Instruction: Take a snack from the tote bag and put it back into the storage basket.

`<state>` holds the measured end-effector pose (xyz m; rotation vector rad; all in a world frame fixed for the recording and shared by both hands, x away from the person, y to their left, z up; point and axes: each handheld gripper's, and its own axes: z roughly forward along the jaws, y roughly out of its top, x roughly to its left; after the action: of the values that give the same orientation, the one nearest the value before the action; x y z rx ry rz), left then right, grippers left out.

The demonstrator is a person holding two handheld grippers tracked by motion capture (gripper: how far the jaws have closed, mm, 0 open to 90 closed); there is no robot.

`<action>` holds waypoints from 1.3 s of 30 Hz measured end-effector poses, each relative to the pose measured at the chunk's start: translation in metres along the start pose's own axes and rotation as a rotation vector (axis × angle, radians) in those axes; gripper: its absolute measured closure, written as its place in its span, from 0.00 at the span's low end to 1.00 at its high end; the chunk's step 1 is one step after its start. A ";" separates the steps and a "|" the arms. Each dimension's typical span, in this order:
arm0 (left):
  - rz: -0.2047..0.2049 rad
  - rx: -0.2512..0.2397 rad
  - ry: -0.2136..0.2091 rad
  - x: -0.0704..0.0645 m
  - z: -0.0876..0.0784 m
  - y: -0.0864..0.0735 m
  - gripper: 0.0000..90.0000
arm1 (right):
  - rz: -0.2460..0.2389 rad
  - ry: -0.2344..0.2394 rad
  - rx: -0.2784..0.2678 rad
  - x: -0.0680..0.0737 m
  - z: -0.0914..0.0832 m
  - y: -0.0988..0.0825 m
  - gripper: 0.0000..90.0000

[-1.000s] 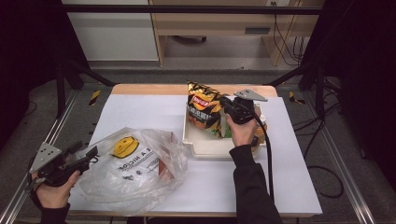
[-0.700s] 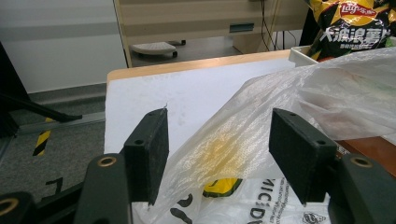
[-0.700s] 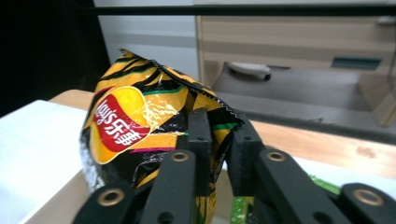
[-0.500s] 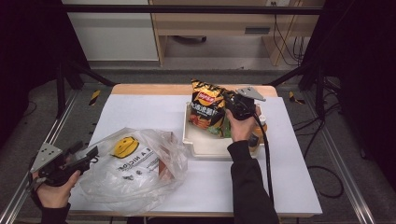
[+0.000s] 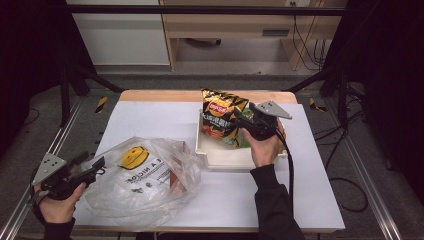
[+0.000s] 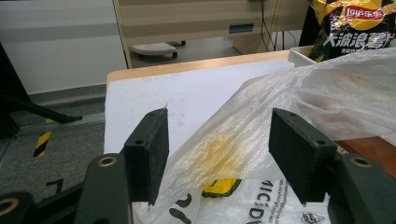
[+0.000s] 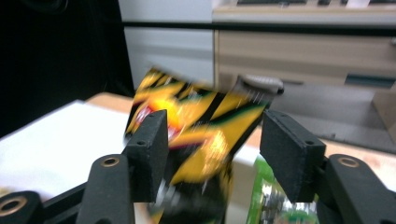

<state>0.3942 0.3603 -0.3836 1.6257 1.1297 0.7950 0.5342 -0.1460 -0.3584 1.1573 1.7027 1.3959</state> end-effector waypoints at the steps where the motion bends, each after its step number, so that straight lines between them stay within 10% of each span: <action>1: 0.001 0.000 0.000 0.000 0.000 0.000 0.42 | -0.002 -0.001 0.010 0.002 -0.003 -0.004 0.51; 13: 0.004 -0.003 -0.001 -0.001 -0.001 0.001 0.42 | -0.025 0.045 0.250 0.025 0.014 -0.067 1.00; 24: 0.004 -0.005 -0.001 -0.001 -0.001 0.001 0.42 | 0.000 0.018 0.342 0.025 0.037 -0.093 1.00; 39: 0.001 -0.002 -0.001 0.001 -0.001 0.000 0.42 | 0.052 -0.056 0.283 0.010 0.041 -0.090 1.00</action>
<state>0.3935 0.3613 -0.3829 1.6253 1.1267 0.7954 0.5457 -0.1249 -0.4549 1.3891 1.8841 1.1660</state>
